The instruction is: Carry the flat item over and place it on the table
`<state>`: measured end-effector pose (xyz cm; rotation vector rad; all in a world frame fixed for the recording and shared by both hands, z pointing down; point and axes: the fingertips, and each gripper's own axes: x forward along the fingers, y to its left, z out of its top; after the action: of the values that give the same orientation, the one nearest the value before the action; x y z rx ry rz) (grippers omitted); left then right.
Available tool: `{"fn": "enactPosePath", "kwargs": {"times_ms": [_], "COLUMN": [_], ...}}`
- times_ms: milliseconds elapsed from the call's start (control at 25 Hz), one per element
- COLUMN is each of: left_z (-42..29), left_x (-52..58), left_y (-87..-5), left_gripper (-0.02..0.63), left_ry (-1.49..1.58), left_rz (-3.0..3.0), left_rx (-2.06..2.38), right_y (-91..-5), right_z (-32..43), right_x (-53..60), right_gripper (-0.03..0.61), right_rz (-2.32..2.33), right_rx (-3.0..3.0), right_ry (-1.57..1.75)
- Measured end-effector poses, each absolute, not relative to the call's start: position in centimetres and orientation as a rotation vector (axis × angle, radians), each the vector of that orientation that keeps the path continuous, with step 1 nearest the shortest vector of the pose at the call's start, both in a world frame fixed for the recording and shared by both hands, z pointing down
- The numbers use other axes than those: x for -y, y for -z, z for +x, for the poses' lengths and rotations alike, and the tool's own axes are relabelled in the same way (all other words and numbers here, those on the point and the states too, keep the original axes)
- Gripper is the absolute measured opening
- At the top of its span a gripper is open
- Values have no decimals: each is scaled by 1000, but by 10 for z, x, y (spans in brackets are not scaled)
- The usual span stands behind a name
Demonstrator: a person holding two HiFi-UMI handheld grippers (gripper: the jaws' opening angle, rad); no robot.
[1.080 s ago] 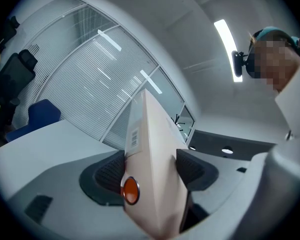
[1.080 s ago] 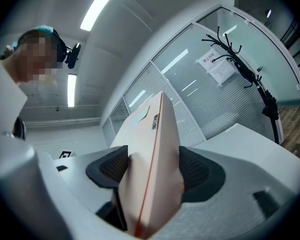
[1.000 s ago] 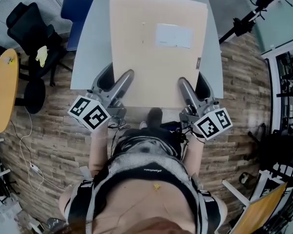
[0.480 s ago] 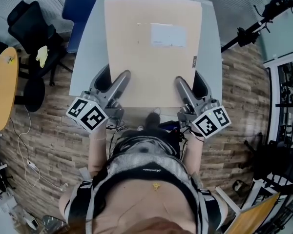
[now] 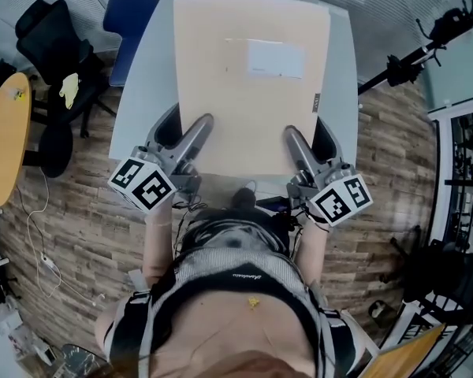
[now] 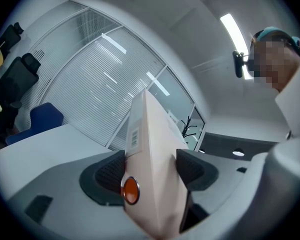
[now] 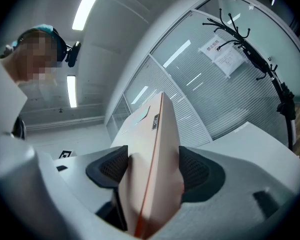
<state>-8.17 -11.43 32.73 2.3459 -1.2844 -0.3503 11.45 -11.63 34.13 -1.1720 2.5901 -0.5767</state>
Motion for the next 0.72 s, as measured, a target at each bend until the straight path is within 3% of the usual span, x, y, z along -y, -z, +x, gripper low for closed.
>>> {"fn": "enactPosePath", "kwargs": {"times_ms": [720], "left_z": [-47], "left_x": [151], "left_y": [-329], "left_gripper": [308], "left_ry": [351], "left_rz": [2363], "left_rx": [1301], "right_y": [-347], "right_z": [148], "right_x": [155], "right_gripper": [306], "right_rz": [-1150], "right_rx": [-2586], "right_ry": [559]}}
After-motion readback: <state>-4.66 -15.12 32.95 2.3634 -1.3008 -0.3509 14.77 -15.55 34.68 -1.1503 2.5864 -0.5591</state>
